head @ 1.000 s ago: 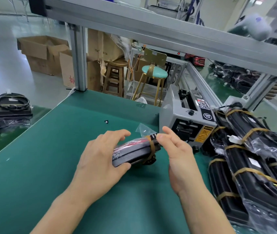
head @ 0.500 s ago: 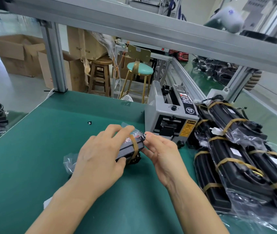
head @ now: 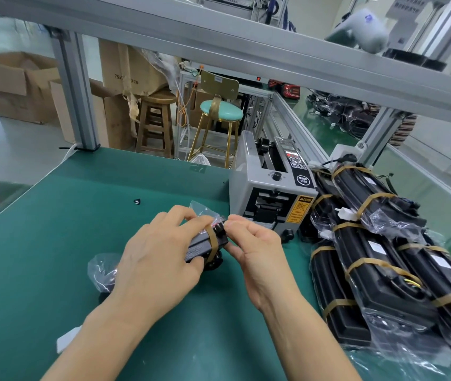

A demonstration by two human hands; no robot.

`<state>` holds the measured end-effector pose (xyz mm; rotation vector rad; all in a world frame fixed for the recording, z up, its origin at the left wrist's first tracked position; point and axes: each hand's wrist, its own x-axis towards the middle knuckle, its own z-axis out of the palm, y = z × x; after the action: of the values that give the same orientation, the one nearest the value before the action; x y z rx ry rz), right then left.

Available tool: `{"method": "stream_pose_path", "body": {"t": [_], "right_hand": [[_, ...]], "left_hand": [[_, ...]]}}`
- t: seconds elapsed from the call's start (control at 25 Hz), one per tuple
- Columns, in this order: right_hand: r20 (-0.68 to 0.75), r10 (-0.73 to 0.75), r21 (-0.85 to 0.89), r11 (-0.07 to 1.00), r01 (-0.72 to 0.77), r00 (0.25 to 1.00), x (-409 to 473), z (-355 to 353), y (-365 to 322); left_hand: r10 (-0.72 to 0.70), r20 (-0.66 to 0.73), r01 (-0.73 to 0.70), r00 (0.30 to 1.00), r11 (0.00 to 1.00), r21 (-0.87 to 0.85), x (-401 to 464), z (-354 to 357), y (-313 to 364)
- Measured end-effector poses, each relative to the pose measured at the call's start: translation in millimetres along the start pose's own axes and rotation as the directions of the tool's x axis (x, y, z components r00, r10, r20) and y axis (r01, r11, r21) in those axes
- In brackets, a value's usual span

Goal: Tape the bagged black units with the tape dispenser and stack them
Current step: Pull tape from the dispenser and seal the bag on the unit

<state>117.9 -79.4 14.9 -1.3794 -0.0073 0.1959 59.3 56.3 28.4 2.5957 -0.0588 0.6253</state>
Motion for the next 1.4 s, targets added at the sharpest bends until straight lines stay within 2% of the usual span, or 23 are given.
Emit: {"method": "stream_pose_path", "body": {"t": [0.16, 0.4, 0.68, 0.92, 1.04, 1.12, 1.2, 1.28, 1.4], "right_hand": [[-0.09, -0.04, -0.003, 0.999, 0.04, 0.995, -5.0, 5.0, 2.5], [-0.095, -0.054, 0.001, 0.999, 0.054, 0.994, -6.9, 7.7, 1.8], [-0.126, -0.154, -0.138, 0.981, 0.136, 0.98, -6.8, 9.2, 3.5], [-0.165, -0.234, -0.216, 0.956, 0.196, 0.958, -6.4, 9.0, 6.3], [-0.215, -0.239, -0.295, 0.94, 0.17, 0.947, -3.7, 9.5, 6.9], [-0.251, -0.171, -0.209, 0.971, 0.12, 0.953, -1.7, 6.9, 6.8], [-0.212, -0.128, -0.069, 0.991, 0.115, 0.969, 1.5, 5.1, 4.5], [-0.145, -0.157, -0.118, 0.983, 0.14, 0.977, 3.4, 5.7, 4.2], [-0.114, -0.166, -0.098, 0.983, 0.155, 0.979, 5.0, 6.0, 8.3]], "left_hand": [[-0.026, -0.01, 0.026, 1.0, 0.999, -0.023, -0.5, -0.6, 1.3], [-0.04, -0.022, 0.039, 0.999, 0.999, -0.03, -1.8, -1.0, 1.6], [0.062, 0.054, -0.063, 0.997, 0.998, 0.016, -2.5, -4.1, 3.2], [0.085, 0.029, -0.087, 0.996, 0.995, 0.056, -0.9, -1.1, 5.2], [0.1, 0.017, -0.101, 0.995, 0.992, 0.072, -0.3, 0.4, 4.6], [0.101, 0.011, -0.102, 0.995, 0.993, 0.059, -0.1, 1.1, 4.2], [0.093, 0.005, -0.093, 0.996, 0.995, 0.034, 0.5, 0.6, 3.3], [0.075, 0.01, -0.075, 0.997, 0.997, 0.021, 1.2, -0.2, 3.1], [0.042, 0.01, -0.043, 0.999, 0.999, 0.028, -0.6, -0.4, 0.6]]}}
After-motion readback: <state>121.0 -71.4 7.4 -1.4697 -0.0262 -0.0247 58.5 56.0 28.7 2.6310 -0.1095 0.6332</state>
